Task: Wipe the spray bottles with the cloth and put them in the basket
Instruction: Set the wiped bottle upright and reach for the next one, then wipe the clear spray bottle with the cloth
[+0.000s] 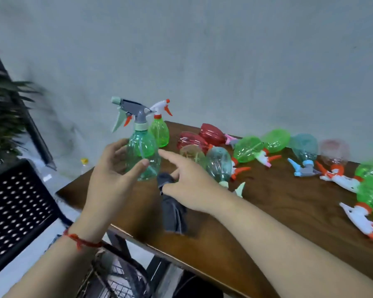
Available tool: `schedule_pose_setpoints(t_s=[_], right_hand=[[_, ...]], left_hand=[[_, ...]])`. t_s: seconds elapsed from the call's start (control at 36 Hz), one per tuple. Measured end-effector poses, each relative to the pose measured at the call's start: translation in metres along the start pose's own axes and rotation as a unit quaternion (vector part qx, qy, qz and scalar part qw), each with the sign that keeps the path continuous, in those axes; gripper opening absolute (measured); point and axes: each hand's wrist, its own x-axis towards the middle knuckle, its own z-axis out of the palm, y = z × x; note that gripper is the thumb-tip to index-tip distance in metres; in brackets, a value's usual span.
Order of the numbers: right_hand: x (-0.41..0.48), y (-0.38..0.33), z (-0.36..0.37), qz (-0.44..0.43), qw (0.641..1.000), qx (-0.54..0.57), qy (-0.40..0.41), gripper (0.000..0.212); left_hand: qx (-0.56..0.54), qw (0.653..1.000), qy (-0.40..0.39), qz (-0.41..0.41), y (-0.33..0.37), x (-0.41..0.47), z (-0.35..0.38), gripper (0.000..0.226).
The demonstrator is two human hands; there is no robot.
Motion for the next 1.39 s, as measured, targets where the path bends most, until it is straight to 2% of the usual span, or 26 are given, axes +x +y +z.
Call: schedule_pose_setpoints(t_s=[0.33, 0.5, 0.64, 0.78, 0.92, 0.97, 1.08, 1.11, 1.17, 1.22, 1.28, 1.33, 1.39], right_hand=[[0.098, -0.010, 0.057, 0.093, 0.992, 0.069, -0.049, 0.096], [0.116, -0.001, 0.065, 0.112, 0.984, 0.137, -0.037, 0.089], [0.118, 0.001, 0.058, 0.104, 0.979, 0.177, 0.005, 0.074], [0.105, 0.002, 0.040, 0.080, 0.968, 0.235, 0.033, 0.062], [0.086, 0.006, 0.024, 0.059, 0.944, 0.315, 0.073, 0.048], [0.077, 0.008, 0.015, 0.054, 0.932, 0.347, 0.090, 0.041], [0.051, 0.012, -0.010, 0.032, 0.922, 0.372, 0.103, 0.030], [0.043, 0.012, -0.016, 0.027, 0.920, 0.377, 0.102, 0.029], [0.028, 0.016, -0.027, 0.023, 0.916, 0.389, 0.095, 0.029], [0.012, 0.019, -0.036, 0.025, 0.917, 0.387, 0.089, 0.030], [-0.003, 0.023, -0.043, 0.025, 0.916, 0.392, 0.085, 0.025], [-0.018, 0.026, -0.048, 0.028, 0.905, 0.415, 0.090, 0.019], [-0.032, 0.032, -0.054, 0.030, 0.894, 0.436, 0.096, 0.015]], left_hand=[[0.103, 0.993, 0.033, -0.042, -0.093, 0.068, -0.015, 0.057], [0.177, 0.983, 0.015, -0.048, -0.114, 0.083, -0.007, 0.065], [0.142, 0.986, 0.022, -0.085, -0.125, 0.094, 0.003, 0.066], [0.142, 0.986, 0.039, -0.082, -0.129, 0.098, 0.015, 0.068], [0.136, 0.985, 0.037, -0.096, -0.128, 0.093, 0.024, 0.072], [0.118, 0.985, 0.054, -0.117, -0.122, 0.084, 0.024, 0.065], [0.032, 0.991, 0.092, -0.095, -0.076, 0.049, 0.026, 0.021], [-0.003, 0.995, 0.070, -0.077, -0.060, 0.039, 0.027, 0.013], [-0.061, 0.997, -0.025, -0.035, -0.026, 0.022, 0.031, 0.013], [-0.092, 0.985, -0.144, -0.001, 0.005, 0.011, 0.036, 0.030], [-0.111, 0.967, -0.229, 0.015, 0.029, 0.001, 0.045, 0.045], [-0.094, 0.960, -0.259, 0.038, 0.044, -0.005, 0.056, 0.040], [-0.083, 0.962, -0.256, 0.043, 0.052, -0.010, 0.068, 0.026]])
